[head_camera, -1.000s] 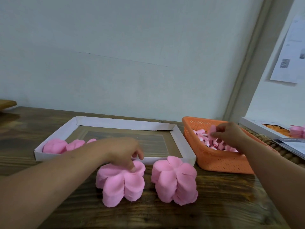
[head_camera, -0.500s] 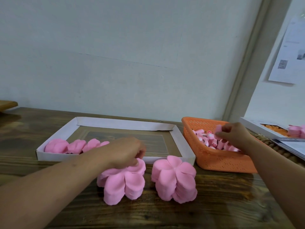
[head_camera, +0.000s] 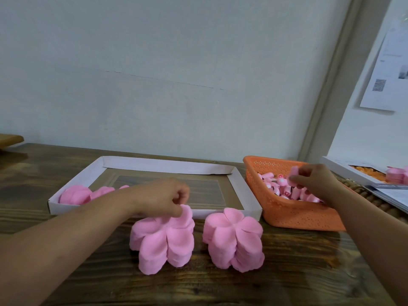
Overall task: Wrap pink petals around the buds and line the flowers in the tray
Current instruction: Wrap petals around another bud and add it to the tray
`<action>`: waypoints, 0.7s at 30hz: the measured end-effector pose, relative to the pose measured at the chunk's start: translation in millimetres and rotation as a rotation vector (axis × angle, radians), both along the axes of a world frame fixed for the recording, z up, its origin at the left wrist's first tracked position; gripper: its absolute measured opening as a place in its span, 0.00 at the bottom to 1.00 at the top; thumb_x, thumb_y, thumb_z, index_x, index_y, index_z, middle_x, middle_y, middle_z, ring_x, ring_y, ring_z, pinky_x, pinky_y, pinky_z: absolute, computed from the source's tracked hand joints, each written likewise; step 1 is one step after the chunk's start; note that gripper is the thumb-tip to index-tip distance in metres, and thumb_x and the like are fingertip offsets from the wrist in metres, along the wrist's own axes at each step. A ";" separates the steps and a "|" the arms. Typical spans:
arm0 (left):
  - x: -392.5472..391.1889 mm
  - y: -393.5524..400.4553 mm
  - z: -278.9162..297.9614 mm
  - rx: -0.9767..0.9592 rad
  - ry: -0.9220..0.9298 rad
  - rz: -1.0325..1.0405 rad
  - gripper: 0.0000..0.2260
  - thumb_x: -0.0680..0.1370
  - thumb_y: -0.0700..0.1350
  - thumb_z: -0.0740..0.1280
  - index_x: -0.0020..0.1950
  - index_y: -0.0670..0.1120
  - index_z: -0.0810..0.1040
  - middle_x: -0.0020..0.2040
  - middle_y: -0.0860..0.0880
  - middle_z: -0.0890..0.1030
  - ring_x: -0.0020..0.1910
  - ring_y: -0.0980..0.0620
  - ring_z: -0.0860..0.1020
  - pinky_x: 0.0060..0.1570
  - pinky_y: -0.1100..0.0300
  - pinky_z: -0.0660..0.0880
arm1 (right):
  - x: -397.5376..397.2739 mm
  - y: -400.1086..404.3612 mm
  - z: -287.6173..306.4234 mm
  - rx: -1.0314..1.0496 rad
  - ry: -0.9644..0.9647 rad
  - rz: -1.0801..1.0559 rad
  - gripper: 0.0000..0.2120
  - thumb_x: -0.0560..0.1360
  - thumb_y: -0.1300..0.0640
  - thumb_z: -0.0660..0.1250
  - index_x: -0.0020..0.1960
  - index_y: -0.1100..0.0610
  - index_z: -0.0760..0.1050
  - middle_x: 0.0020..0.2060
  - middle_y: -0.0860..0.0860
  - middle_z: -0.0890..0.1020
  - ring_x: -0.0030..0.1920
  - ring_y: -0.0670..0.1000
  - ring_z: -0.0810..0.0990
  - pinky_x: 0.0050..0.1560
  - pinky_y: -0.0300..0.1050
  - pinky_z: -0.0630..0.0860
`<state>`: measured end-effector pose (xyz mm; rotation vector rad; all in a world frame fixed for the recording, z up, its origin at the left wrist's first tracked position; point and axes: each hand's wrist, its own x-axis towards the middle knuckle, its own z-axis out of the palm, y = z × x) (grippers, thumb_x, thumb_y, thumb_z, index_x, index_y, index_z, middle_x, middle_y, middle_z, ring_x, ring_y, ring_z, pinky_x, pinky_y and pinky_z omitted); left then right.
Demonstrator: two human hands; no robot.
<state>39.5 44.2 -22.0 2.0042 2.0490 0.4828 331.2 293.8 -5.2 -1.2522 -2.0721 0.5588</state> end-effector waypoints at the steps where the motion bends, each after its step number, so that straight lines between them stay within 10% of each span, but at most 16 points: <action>1: -0.1 -1.5 1.2 0.015 -0.031 0.001 0.09 0.72 0.40 0.66 0.36 0.52 0.71 0.35 0.53 0.75 0.31 0.58 0.68 0.33 0.64 0.66 | -0.3 -0.2 0.0 0.003 0.001 0.000 0.08 0.71 0.62 0.71 0.36 0.66 0.78 0.33 0.63 0.81 0.32 0.55 0.76 0.37 0.49 0.75; 14: 2.8 -7.8 14.1 0.137 -0.049 0.151 0.10 0.80 0.46 0.63 0.40 0.44 0.72 0.35 0.50 0.73 0.32 0.56 0.69 0.31 0.67 0.64 | -6.7 -10.5 6.9 0.058 0.164 0.041 0.06 0.69 0.59 0.74 0.34 0.54 0.80 0.29 0.54 0.82 0.33 0.54 0.78 0.37 0.46 0.75; 21: 20.2 -1.9 16.9 0.312 -0.524 0.366 0.09 0.81 0.47 0.61 0.44 0.45 0.74 0.29 0.54 0.75 0.23 0.60 0.69 0.25 0.65 0.65 | -31.5 -55.0 26.7 0.057 0.396 0.238 0.04 0.71 0.57 0.73 0.38 0.49 0.81 0.31 0.45 0.83 0.29 0.41 0.78 0.30 0.34 0.74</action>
